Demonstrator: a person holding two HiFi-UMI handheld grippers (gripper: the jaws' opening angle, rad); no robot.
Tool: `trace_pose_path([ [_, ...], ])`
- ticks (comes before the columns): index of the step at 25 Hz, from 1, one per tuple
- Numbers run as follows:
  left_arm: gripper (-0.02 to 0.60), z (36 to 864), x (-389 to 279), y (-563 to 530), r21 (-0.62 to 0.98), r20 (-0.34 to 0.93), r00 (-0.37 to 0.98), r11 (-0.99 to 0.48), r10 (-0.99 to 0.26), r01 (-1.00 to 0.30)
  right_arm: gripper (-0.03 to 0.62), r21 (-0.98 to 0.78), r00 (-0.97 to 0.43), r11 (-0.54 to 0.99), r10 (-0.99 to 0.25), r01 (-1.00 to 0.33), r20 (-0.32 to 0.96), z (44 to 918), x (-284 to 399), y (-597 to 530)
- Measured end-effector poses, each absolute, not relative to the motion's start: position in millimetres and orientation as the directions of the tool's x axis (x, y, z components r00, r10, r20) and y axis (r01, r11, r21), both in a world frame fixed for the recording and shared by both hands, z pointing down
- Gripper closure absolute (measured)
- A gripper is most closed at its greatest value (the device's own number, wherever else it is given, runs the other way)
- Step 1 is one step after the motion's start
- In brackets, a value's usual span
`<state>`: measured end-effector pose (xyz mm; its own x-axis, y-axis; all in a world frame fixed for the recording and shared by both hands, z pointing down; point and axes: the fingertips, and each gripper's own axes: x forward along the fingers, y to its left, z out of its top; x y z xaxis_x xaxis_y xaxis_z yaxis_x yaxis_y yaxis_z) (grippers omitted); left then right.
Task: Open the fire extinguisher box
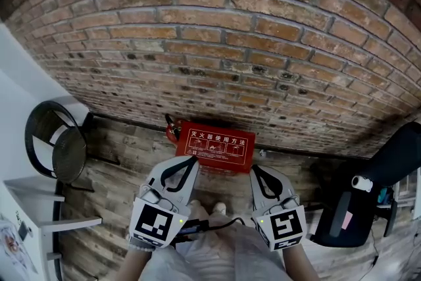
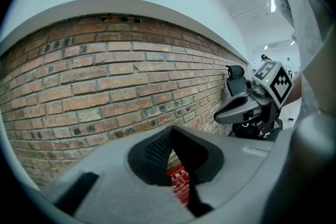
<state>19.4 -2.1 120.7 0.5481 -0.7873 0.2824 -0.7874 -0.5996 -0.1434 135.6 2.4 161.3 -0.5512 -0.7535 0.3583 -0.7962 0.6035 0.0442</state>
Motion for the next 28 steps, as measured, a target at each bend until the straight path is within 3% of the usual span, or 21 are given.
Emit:
trace_pose_path([
  [11, 0.581, 145, 2, -21, -0.11, 0.309, 0.524, -0.578, -0.793, -0.809, 0.588, -0.005, -0.566, 0.621, -0.712, -0.784, 0.416, 194, 124, -15],
  [28, 0.581, 272, -39, -33, -0.015, 0.454, 0.526, -0.597, -0.719, -0.802, 0.588, -0.147, -0.596, 0.623, -0.613, -0.769, 0.519, 318, 93, -34],
])
